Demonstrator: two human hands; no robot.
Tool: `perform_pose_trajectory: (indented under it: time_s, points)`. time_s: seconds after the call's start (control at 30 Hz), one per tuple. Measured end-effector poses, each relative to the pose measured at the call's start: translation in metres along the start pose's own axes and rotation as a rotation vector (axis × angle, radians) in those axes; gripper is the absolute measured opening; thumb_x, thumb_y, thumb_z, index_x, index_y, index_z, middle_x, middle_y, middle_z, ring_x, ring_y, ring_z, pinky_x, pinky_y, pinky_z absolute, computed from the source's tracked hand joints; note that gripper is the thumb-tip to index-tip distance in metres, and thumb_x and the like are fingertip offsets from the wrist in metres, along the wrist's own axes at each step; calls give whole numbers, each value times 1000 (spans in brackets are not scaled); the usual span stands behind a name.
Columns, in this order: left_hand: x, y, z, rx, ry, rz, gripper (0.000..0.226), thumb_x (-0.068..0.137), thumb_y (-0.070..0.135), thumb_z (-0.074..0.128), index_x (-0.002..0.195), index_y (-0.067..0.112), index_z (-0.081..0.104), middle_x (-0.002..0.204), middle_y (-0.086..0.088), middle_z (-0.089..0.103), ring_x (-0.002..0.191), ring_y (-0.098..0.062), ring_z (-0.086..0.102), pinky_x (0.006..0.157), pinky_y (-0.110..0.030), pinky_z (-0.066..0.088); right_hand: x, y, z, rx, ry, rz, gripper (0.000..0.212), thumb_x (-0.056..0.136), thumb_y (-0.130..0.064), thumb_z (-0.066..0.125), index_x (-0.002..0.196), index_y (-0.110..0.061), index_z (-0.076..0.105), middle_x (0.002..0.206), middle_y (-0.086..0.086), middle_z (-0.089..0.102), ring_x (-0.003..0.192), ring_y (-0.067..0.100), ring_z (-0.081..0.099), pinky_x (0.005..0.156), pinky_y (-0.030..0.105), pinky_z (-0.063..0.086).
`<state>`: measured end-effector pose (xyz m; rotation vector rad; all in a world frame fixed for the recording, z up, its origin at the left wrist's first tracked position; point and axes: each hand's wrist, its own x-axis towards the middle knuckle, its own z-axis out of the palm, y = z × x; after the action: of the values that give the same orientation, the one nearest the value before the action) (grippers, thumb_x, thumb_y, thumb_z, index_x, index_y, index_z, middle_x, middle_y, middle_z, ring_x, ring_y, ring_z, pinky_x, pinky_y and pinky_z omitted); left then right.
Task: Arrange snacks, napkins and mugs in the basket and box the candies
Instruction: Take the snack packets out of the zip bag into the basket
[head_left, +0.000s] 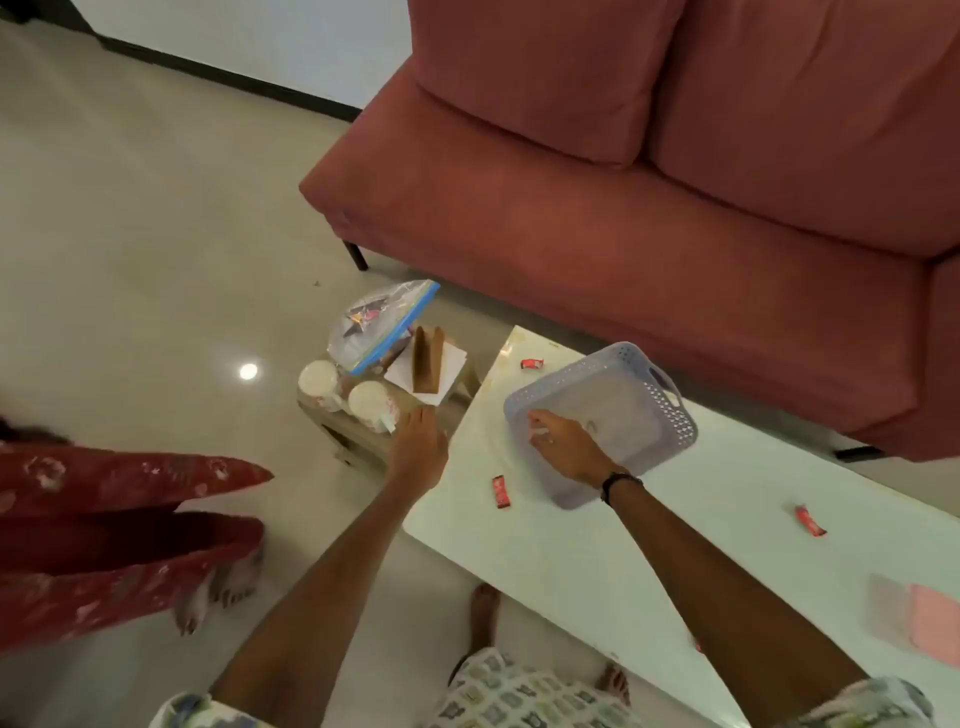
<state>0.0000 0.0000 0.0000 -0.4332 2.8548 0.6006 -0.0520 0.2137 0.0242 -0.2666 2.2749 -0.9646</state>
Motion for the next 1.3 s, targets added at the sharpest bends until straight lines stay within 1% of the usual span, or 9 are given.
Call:
perform_pose_trajectory:
  time_s: [0.23, 0.33, 0.57, 0.63, 0.77, 0.87, 1.03, 1.17, 1.3]
  points:
    - [103, -74, -8, 138, 109, 5, 43, 83, 7, 53, 125, 0, 48, 128, -18, 55, 123, -33, 50, 100, -43, 43, 77, -22, 45, 104, -30, 31, 33, 96, -16, 47, 128, -13, 52, 130, 4, 58, 116, 20, 55, 97, 26, 42]
    - [136, -101, -5, 259, 135, 45, 41, 76, 1, 63, 116, 3, 54, 116, -15, 63, 110, -30, 59, 85, -40, 53, 93, -19, 62, 138, -44, 39, 32, 97, -18, 48, 128, -14, 52, 130, 4, 58, 115, 20, 57, 95, 24, 44]
    - [170, -127, 2, 517, -45, 78, 54, 75, 7, 70, 124, -4, 51, 123, -21, 62, 117, -33, 58, 86, -39, 55, 108, -9, 80, 188, -80, 74, 30, 97, -23, 48, 126, -17, 52, 128, 4, 60, 112, 17, 60, 94, 26, 49]
    - [173, -128, -1, 653, -109, 79, 55, 67, 20, 79, 116, 3, 60, 111, -13, 70, 106, -22, 66, 73, -27, 58, 110, -8, 81, 198, -85, 73, 30, 97, -24, 47, 126, -18, 52, 127, 3, 60, 111, 16, 61, 93, 25, 49]
    - [189, -126, -14, 747, -155, 44, 34, 44, 31, 88, 69, 16, 70, 53, 6, 65, 47, -1, 61, 37, -13, 40, 113, -11, 77, 234, -73, 75, 29, 97, -24, 47, 125, -18, 53, 127, 1, 60, 110, 15, 61, 91, 22, 49]
    - [202, -105, -44, 800, -84, 76, 31, 42, 31, 88, 60, 18, 66, 43, 7, 56, 36, -1, 54, 33, -14, 35, 114, -18, 71, 243, -46, 61, 28, 97, -25, 46, 123, -17, 54, 125, 1, 62, 107, 14, 62, 90, 21, 49]
    - [222, -50, -112, 571, 50, 50, 15, 88, 1, 49, 100, -1, 57, 91, -17, 70, 86, -33, 69, 71, -37, 54, 110, -38, 53, 283, 15, 35, 26, 97, -25, 46, 120, -18, 57, 122, 2, 64, 102, 12, 63, 92, 24, 50]
    - [224, -1, -162, 356, 247, 74, 23, 79, -11, 44, 98, -9, 58, 97, -31, 64, 93, -47, 61, 76, -47, 48, 97, -59, 26, 317, 85, -24, 27, 97, -26, 45, 120, -18, 56, 121, 1, 63, 103, 12, 62, 91, 20, 48]
    - [198, 52, -184, 124, 336, 103, 21, 81, -2, 46, 91, -6, 64, 92, -30, 65, 89, -47, 60, 73, -46, 49, 72, -78, -7, 387, 175, -112, 26, 98, -21, 44, 120, -13, 56, 118, 2, 63, 96, 11, 63, 81, 10, 46]
